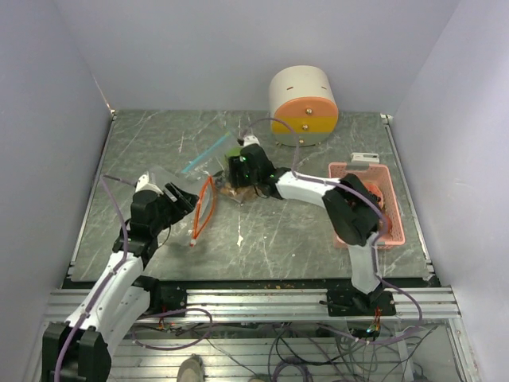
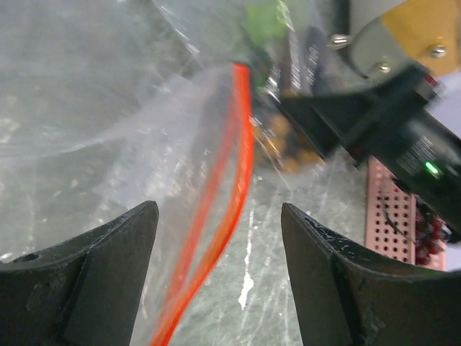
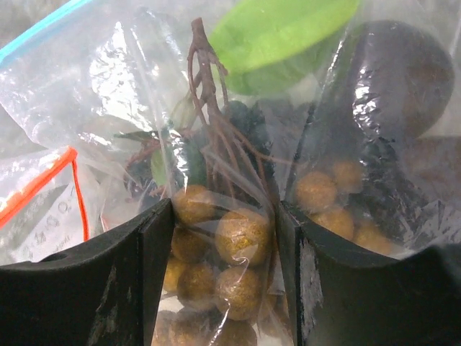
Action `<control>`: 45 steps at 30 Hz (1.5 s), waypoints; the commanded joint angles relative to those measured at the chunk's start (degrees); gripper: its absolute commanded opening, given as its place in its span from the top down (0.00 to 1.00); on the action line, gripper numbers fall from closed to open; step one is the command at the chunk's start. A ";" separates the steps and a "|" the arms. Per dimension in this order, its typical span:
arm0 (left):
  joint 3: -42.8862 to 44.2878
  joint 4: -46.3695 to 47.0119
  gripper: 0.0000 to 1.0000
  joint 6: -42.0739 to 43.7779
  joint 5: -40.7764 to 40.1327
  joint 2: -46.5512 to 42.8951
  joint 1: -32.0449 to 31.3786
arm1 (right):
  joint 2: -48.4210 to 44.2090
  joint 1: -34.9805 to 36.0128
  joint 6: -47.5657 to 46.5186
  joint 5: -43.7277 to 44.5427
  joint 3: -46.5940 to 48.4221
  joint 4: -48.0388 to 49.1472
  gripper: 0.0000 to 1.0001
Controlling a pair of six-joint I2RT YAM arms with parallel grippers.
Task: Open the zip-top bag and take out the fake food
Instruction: Move the zipper food storage bag to the center of the board.
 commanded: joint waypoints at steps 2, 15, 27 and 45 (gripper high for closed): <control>-4.66 5.27 0.21 -0.23 -5.45 1.80 -1.02 | -13.24 0.56 5.86 -3.19 -21.40 2.05 0.43; -2.05 19.36 0.15 -1.17 -12.03 28.37 -1.03 | -47.82 3.22 8.95 3.36 -42.08 -0.18 0.43; 10.79 18.77 0.16 1.88 -12.42 43.66 9.29 | -62.95 3.16 10.48 4.79 -46.88 -5.87 0.45; 12.34 -10.10 0.04 4.34 -7.67 -3.16 3.30 | -52.32 1.81 13.52 10.16 -49.76 -5.83 0.92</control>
